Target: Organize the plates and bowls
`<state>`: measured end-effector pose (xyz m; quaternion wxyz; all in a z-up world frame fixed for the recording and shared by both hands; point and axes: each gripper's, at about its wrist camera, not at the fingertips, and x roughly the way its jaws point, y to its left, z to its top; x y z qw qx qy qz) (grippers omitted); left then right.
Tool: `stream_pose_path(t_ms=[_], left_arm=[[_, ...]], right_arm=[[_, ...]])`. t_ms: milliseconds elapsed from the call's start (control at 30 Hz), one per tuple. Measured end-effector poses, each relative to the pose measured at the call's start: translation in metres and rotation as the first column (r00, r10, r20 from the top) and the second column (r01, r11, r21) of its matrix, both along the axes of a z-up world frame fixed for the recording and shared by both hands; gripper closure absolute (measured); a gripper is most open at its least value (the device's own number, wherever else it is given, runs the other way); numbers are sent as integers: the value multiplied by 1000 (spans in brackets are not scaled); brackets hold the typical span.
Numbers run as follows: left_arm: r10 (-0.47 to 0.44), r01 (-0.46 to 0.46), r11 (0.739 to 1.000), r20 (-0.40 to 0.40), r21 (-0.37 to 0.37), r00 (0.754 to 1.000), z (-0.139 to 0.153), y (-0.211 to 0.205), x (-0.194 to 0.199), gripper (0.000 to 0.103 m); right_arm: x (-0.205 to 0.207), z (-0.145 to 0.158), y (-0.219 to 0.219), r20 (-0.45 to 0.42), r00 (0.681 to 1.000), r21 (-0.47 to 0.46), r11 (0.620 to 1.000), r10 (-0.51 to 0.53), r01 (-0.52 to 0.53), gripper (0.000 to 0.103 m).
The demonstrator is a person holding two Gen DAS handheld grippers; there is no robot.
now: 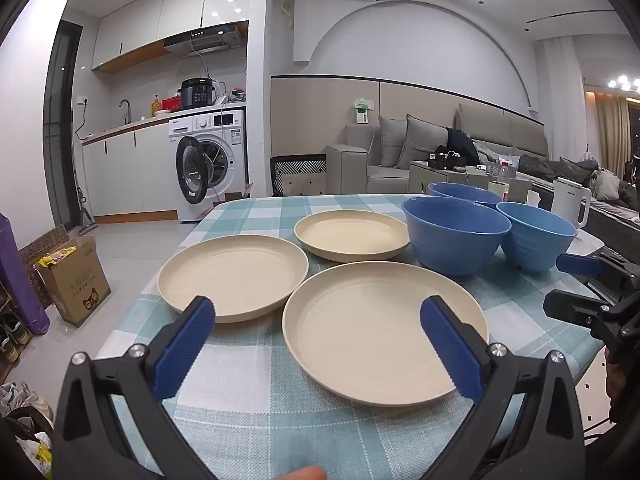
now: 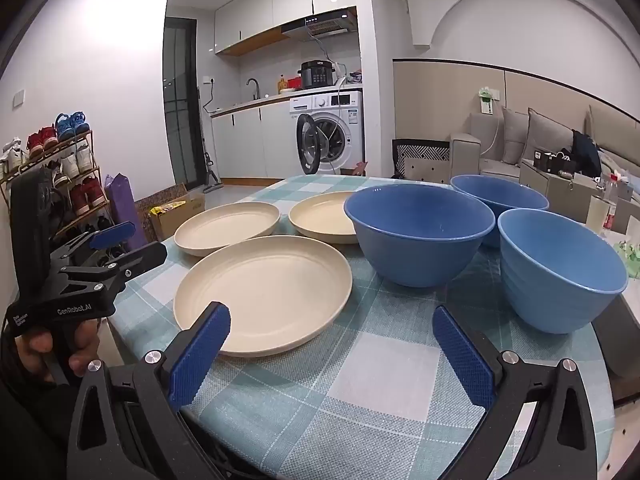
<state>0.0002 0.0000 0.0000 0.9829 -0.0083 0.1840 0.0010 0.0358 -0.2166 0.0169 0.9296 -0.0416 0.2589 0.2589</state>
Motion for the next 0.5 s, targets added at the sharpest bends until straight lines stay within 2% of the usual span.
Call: stream_pose_path(t_ms=[500], left_arm=[[3,-3,1000,3,-10,1000,0,0,0,0]], right_arm=[[-2,0,1,2,1000,-10,1000,5,-5,0]])
